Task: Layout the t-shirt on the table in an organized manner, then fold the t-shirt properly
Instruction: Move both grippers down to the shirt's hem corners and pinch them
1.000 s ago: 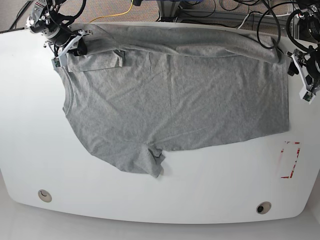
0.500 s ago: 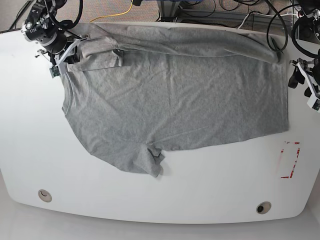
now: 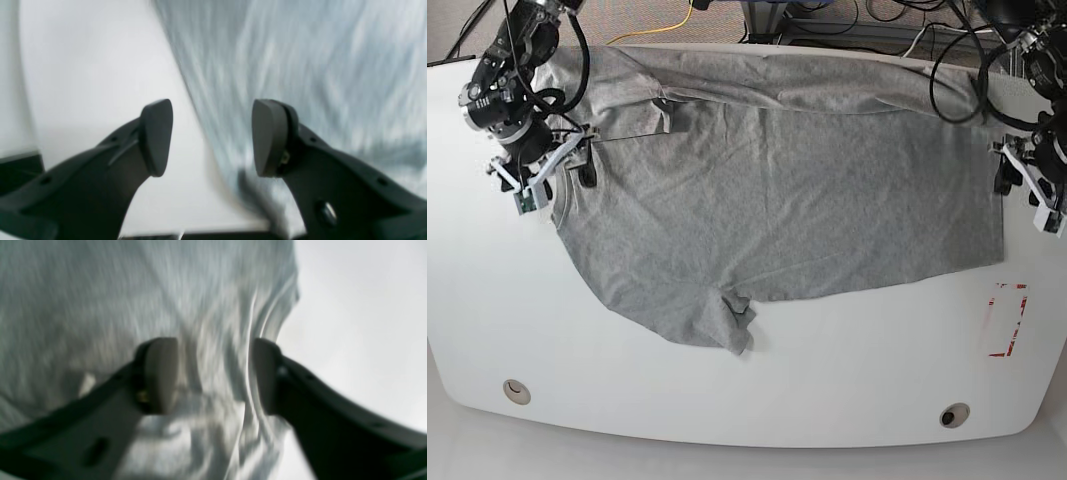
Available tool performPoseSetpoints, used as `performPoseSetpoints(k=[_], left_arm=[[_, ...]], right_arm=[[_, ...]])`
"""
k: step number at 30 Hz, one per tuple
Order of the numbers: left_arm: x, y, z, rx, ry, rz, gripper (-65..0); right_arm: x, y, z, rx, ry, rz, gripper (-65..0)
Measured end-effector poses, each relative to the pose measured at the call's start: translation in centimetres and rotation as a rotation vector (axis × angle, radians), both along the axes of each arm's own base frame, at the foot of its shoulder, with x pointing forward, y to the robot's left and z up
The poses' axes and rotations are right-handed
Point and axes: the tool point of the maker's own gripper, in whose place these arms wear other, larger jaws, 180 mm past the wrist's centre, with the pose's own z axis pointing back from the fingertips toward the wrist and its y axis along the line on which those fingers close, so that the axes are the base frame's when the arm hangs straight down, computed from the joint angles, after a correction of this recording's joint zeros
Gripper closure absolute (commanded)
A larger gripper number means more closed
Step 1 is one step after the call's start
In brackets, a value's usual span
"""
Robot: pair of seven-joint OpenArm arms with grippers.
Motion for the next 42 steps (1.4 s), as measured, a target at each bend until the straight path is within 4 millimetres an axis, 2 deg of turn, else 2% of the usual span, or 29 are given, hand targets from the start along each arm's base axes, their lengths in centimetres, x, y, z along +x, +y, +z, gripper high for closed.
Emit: performPoseSetpoints(k=[2, 5, 8, 11, 13, 17, 23, 30, 38, 42], left_arm=[[0.8, -0.2, -0.1, 0.021, 0.006, 0.017, -35.3], [2.0, -0.6, -0.7, 0.057, 0.047, 0.021, -35.3], [4.3, -1.3, -0.2, 0.050, 0.012, -0.002, -35.3], [6.0, -1.1, -0.5, 0.049, 0.014, 0.002, -35.6], [6.9, -1.1, -1.6, 0.035, 0.041, -0.002, -35.7], [7.8, -1.3, -3.4, -0.010, 0.069, 0.000, -35.7], [8.8, -1.1, -3.6, -0.030, 0.067, 0.014, -35.7], [8.7, -0.9, -3.8, -0.027, 0.075, 0.017, -35.7], [8.7, -0.9, -3.8, -0.031, 0.072, 0.018, -35.4], [8.7, -0.9, -3.8, -0.031, 0.073, 0.018, -35.4]], right_arm=[[1.4, -0.3, 0.6, 0.002, -0.024, -0.002, -59.3], [3.1, -1.0, 1.0, 0.003, -0.042, -0.011, -57.9], [5.3, -1.3, 1.4, 0.028, -0.061, -0.022, -56.1], [7.8, -1.1, 1.6, 0.064, -0.074, 0.007, -54.5], [9.5, -1.3, 1.2, 0.090, -0.062, 0.016, -53.7], [12.1, -2.6, 0.4, 0.144, -0.028, -0.011, -53.9], [15.7, -4.3, 0.1, 0.247, -0.079, -0.061, -53.9], [18.5, -4.5, -2.6, 0.351, -0.077, -0.081, -53.9], [18.7, -4.3, -6.9, 0.414, -0.021, -0.146, -53.9], [18.6, -4.1, -7.8, 0.432, -0.031, -0.166, -53.9]])
